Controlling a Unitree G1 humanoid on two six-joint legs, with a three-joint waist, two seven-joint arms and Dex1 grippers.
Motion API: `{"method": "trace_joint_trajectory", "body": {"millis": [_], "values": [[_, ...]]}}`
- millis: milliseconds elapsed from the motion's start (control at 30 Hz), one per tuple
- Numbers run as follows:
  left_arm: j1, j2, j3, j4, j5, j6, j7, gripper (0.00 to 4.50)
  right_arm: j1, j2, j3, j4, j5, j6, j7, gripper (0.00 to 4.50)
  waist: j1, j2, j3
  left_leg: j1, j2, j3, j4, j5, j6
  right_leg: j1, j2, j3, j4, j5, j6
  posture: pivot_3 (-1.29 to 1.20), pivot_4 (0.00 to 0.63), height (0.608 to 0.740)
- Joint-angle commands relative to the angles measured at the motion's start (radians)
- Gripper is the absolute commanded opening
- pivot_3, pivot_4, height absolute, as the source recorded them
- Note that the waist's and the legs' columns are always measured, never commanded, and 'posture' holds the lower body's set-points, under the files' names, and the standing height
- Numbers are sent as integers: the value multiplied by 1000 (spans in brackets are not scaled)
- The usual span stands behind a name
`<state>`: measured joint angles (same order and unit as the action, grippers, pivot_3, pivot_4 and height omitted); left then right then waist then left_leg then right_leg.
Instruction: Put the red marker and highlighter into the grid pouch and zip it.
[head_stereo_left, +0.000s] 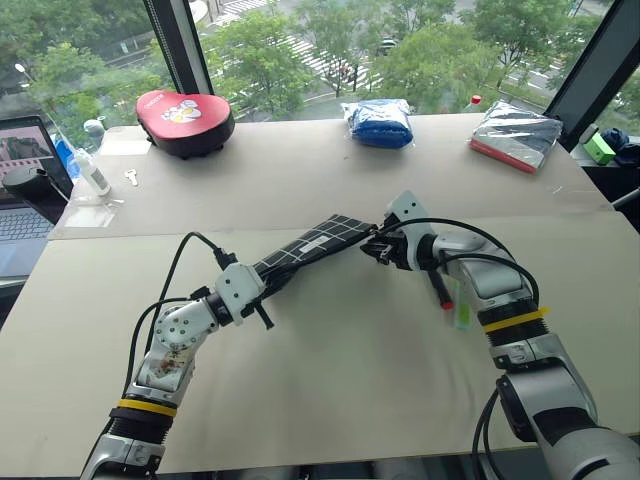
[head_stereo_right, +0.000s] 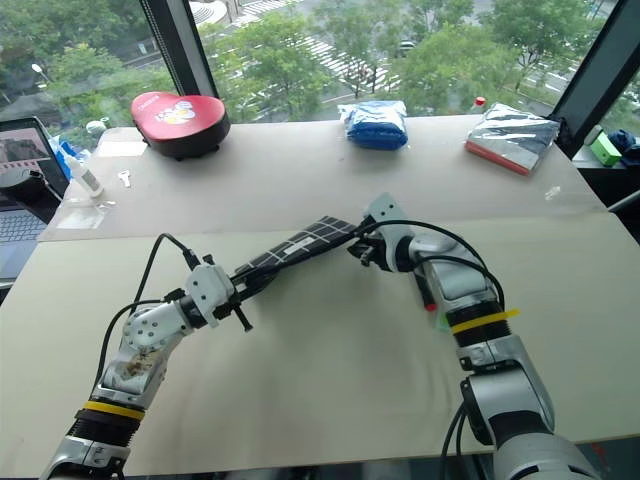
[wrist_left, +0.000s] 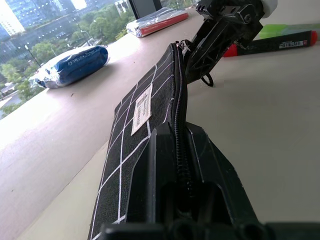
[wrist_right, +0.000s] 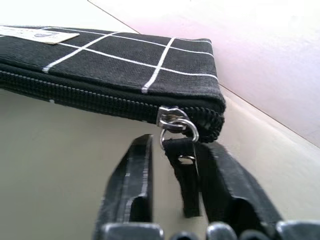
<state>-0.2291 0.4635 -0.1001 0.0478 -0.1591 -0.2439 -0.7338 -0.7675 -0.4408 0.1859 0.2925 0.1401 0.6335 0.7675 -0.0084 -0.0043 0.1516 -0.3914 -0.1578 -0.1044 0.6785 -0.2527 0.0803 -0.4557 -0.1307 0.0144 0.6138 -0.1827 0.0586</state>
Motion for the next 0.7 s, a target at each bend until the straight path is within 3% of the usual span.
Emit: {"method": "trace_joint_trajectory", "body": {"millis": [33,267,700], "values": [[-3,-8,13,-41,-4,-6,8,0,3,-13,-13,-62,10,-21,29,11,0,0,0,0,0,0,0,0,0,0,0,0,0,0,0,0,150,740],[-9,-15,14,-34,-6,-4,4,0,36,-41,45,-154,5,6,104,11,-2,0,0,0,0,0,0,0,0,0,0,0,0,0,0,0,150,740],[-61,-34,-1,3,-10,1,-27,0,-48,37,155,-270,19,110,178,11,-4,0,0,0,0,0,2,0,0,0,0,0,2,0,0,0,150,740]]}}
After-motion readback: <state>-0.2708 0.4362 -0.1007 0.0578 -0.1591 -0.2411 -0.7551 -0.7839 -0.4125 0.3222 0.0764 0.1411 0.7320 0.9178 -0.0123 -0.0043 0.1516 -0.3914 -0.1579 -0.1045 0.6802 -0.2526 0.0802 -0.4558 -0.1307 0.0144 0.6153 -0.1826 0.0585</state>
